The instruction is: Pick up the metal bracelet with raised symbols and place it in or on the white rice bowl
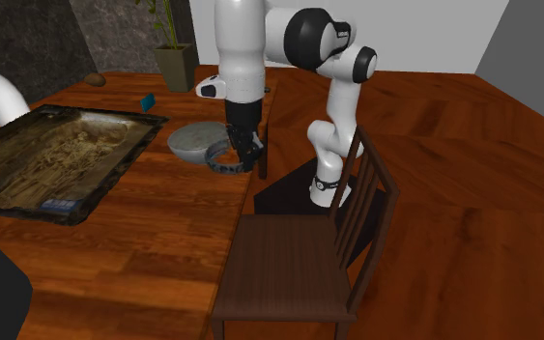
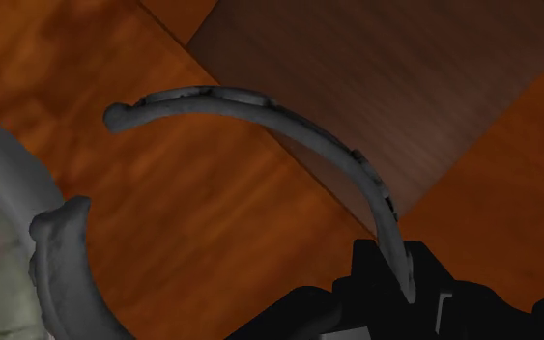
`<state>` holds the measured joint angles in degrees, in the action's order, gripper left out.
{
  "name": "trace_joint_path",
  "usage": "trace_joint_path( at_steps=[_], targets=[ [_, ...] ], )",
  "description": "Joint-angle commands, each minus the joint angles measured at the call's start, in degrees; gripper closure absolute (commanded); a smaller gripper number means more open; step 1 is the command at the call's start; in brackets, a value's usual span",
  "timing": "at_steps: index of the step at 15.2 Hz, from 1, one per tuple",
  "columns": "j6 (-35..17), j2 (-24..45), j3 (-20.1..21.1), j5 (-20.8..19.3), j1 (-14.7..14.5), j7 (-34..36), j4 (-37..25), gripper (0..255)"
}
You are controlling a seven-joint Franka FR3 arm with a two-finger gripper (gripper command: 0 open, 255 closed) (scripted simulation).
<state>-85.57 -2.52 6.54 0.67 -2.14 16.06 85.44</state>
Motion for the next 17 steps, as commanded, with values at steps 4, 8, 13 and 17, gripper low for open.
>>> trace_joint_path(
  at_steps=[4,8,13,17],
  targets=[
    [4.55,2.20,0.10,-0.28,-0.07,0.19,-6.74,255],
    [8.50,4.35,0.22,-0.55,-0.20,0.39,-12.82,255],
    [14.04,7.93,0.43,-1.03,-0.49,0.70,-21.91,255],
    [19.43,12.05,0.66,-1.65,-0.95,1.02,-31.40,255]
  ],
)
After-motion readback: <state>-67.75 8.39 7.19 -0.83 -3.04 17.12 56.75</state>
